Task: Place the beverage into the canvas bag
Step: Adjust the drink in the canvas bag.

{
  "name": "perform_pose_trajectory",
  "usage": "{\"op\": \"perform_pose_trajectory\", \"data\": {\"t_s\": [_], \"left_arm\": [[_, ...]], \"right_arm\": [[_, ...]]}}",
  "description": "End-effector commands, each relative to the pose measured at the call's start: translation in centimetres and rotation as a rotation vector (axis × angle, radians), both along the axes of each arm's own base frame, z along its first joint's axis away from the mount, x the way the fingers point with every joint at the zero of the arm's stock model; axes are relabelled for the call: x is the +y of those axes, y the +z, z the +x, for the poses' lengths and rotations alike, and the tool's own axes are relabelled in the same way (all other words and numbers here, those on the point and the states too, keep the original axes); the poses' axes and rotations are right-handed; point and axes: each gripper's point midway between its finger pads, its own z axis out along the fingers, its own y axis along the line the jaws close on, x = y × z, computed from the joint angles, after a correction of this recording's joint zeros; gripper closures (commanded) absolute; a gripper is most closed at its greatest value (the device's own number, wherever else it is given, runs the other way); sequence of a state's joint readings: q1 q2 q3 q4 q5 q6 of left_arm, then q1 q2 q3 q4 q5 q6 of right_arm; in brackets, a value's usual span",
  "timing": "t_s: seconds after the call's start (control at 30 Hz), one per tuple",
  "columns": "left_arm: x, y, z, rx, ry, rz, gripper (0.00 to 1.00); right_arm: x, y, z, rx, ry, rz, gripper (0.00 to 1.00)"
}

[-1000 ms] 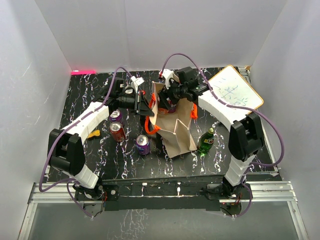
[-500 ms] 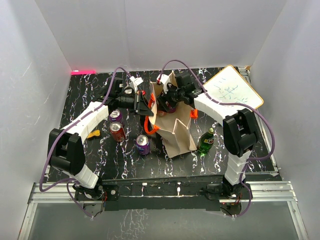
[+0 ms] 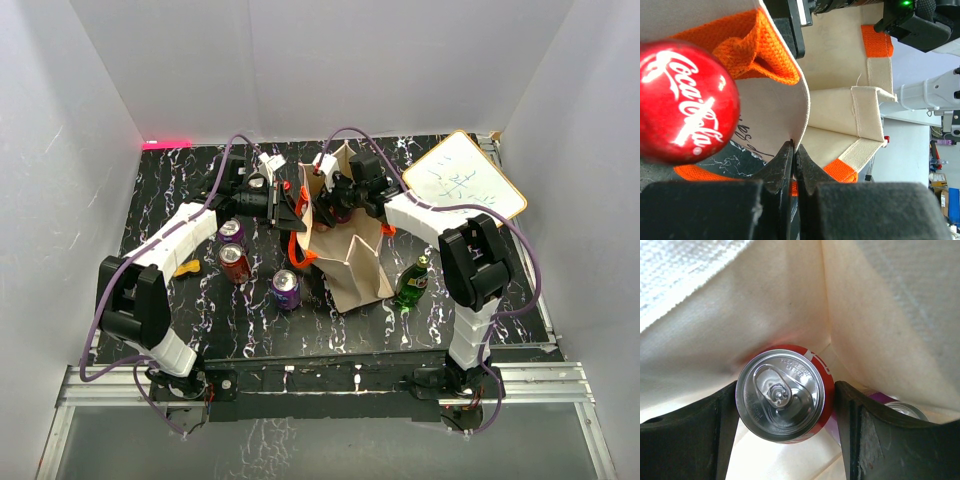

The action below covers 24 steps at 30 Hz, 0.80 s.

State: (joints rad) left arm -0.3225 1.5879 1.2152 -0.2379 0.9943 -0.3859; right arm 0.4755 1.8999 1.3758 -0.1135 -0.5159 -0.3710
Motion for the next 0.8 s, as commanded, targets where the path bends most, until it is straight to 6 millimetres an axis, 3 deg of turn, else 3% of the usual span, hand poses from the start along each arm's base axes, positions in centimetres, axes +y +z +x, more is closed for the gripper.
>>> {"op": "perform_pose_trajectory", "data": {"t_s": [0.0, 0.17, 0.37, 0.77], "left_arm": [[0.2, -0.2, -0.3, 0.013, -0.007, -0.005, 1.00], [0.2, -0.2, -0.3, 0.011, -0.008, -0.005, 1.00], [0.2, -0.2, -0.3, 0.010, -0.010, -0.007, 1.00], [0.2, 0.0, -0.5, 0.006, -0.014, -0.010, 1.00]], "right_arm": [[0.5, 1.6, 1.7, -0.126, 0.006, 0.042, 0.77], [0.2, 1.3, 1.8, -0.134, 0.003, 0.023, 0.61], [0.0, 1.4, 2.2, -0.148, -0.005, 0.001, 0.49], [-0.8, 0.1, 3.2, -0.153, -0.051, -0.050, 0.39]]}}
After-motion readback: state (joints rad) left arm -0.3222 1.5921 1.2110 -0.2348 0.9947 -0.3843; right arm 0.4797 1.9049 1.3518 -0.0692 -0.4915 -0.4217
